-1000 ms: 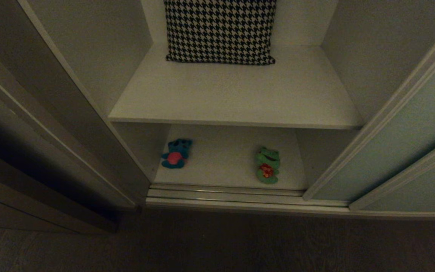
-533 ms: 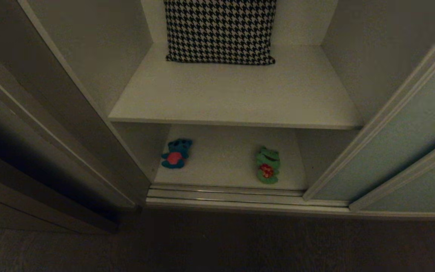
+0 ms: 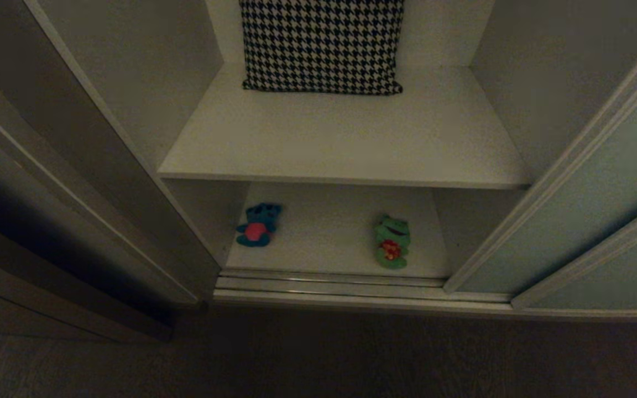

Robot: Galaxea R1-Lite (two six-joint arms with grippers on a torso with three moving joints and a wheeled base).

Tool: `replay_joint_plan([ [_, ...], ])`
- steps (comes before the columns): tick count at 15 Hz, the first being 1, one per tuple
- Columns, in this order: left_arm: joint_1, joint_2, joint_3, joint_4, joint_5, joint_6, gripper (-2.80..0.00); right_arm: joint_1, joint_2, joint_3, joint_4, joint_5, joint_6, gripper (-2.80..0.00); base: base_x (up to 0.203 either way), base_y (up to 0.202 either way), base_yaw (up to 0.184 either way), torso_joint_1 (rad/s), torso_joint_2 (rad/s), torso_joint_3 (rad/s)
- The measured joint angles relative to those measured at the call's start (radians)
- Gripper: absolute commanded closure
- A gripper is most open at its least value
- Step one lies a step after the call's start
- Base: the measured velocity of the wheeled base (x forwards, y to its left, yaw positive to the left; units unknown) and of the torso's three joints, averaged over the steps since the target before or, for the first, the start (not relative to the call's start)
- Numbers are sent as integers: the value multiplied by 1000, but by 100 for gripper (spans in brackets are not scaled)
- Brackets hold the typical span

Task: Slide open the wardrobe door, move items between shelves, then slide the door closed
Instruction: Close the door

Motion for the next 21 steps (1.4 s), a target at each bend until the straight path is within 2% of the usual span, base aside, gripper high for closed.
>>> replay_joint_plan([
  [4, 0, 0, 0, 0, 0, 0, 0, -10, 208, -380, 77, -56, -9, 0, 0, 0, 0, 0, 0, 0],
  [7, 0, 0, 0, 0, 0, 0, 0, -19, 386, -630, 103, -183, -72, 0, 0, 0, 0, 0, 0, 0],
  [9, 0, 0, 0, 0, 0, 0, 0, -22, 478, -747, 119, -267, -115, 0, 0, 0, 0, 0, 0, 0],
  [10, 0, 0, 0, -1, 0, 0, 0, -38, 522, -804, 145, -278, -131, 0, 0, 0, 0, 0, 0, 0],
  [12, 1, 0, 0, 0, 0, 0, 0, -118, 593, -910, 241, -227, -150, 0, 0, 0, 0, 0, 0, 0],
  [15, 1, 0, 0, 1, 0, 0, 0, -291, 680, -1030, 381, -54, -174, 0, 0, 0, 0, 0, 0, 0],
  [19, 0, 0, 0, 0, 0, 0, 0, -565, 774, -1090, 405, 166, -268, 0, 0, 0, 0, 0, 0, 0],
  [21, 0, 0, 0, 0, 0, 0, 0, -666, 825, -1101, 387, 213, -306, 0, 0, 0, 0, 0, 0, 0],
])
